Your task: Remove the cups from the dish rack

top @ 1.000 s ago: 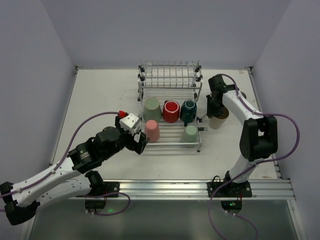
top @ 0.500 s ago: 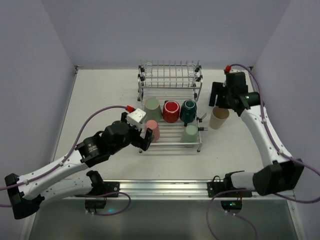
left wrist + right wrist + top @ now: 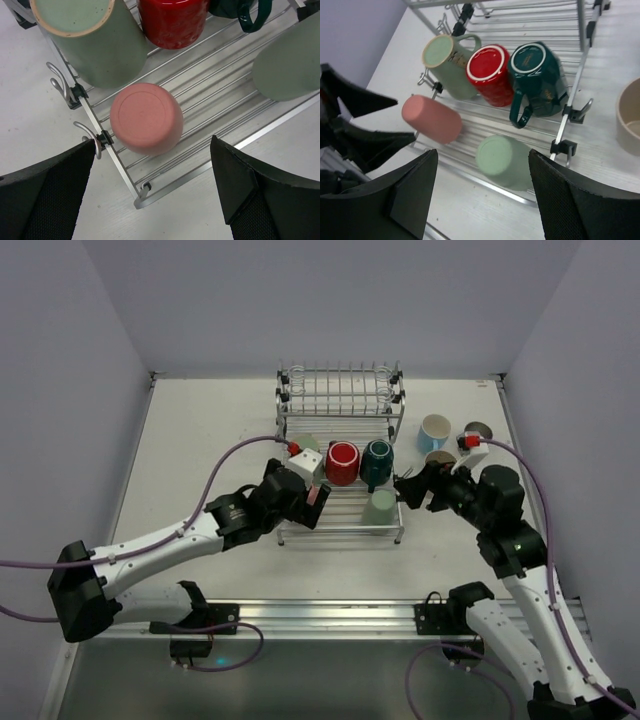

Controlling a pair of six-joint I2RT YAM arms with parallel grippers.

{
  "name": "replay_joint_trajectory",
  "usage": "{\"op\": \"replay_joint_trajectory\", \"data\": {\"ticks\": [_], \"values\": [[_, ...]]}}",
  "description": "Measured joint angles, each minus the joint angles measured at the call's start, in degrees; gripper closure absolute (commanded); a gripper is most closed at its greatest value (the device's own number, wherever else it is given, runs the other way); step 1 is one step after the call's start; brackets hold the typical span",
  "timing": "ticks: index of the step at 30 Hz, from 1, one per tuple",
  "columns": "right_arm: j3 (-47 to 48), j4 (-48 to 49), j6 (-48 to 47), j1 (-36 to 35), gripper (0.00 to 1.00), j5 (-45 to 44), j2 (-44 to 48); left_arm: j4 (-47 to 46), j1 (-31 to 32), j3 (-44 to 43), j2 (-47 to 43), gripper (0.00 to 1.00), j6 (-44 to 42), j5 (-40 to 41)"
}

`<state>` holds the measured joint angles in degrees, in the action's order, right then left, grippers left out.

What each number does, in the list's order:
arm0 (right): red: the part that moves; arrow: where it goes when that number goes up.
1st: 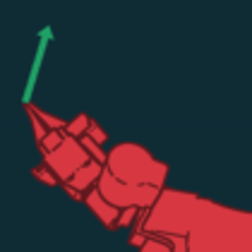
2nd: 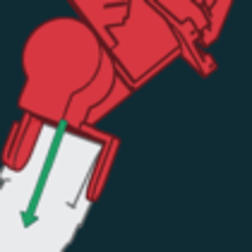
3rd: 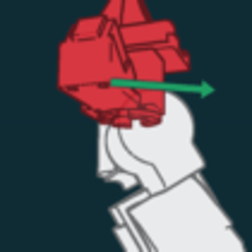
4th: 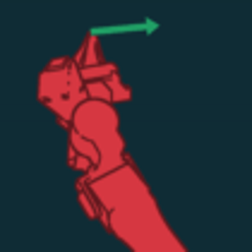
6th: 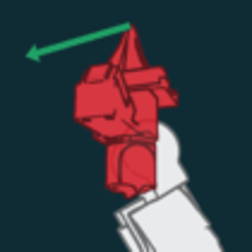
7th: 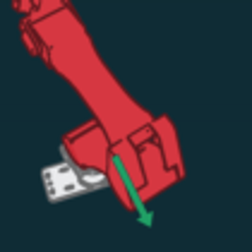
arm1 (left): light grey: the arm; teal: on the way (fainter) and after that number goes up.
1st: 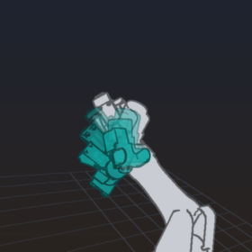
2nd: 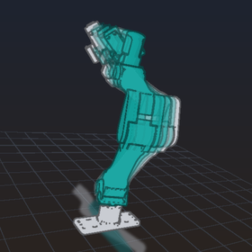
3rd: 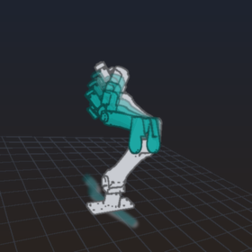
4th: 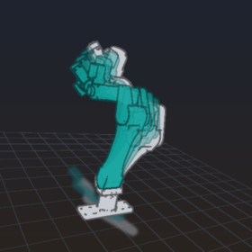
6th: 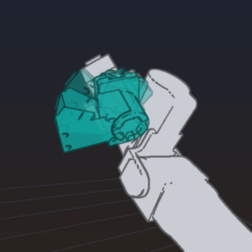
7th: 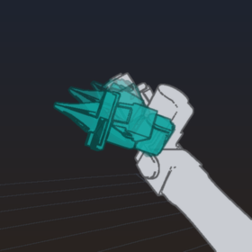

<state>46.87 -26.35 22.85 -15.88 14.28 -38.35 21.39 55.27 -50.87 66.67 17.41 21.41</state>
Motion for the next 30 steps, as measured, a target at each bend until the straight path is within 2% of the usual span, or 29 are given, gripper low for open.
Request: {"op": "replay_joint_trajectory", "data": {"ticks": [9, 12, 15, 16, 19, 22, 25, 30], "values": [[-6.01, 6.56, 3.02, -0.24, 0.24, 12.28, 5.86, -3.72, -1.66, -2.99, 9.09, 0.0, 0.0, 1.42], [-6.43, 8.85, 4.13, -0.24, 0.24, 15.21, 6.54, -4.11, -2.45, -2.99, 10.78, 0.03, 0.02, 1.4], [-7.37, 10.88, 5.46, -0.26, 0.24, 17.4, 7.04, -4.92, -3.21, -2.99, 11.17, 0.15, 0.04, 1.38], [-7.78, 11.58, 5.99, -0.26, 0.24, 18.29, 7.15, -5.33, -3.48, -2.99, 11.15, 0.27, 0.07, 1.36], [-9.42, 14.36, 8.11, -0.33, 0.24, 20.57, 7.23, -6.56, -3.8, -2.99, 11.15, 0.51, 0.22, 1.22], [-10.84, 17.2, 10.43, -0.59, 0.24, 22.69, 6.91, -7.58, -3.85, -2.89, 10.69, 0.64, 0.13, 0.22], [-11.91, 21.38, 13.92, -1.01, 0.24, 24.7, 5.92, -8.09, -3.85, -2.45, 8.07, 0.72, 0.0, -1.66], [-14.51, 29.75, 19.76, -3.13, 0.24, 25.79, 4.9, -10.8, -3.87, -1.95, -1.77, 0.77, 0.48, -4.48]]}}
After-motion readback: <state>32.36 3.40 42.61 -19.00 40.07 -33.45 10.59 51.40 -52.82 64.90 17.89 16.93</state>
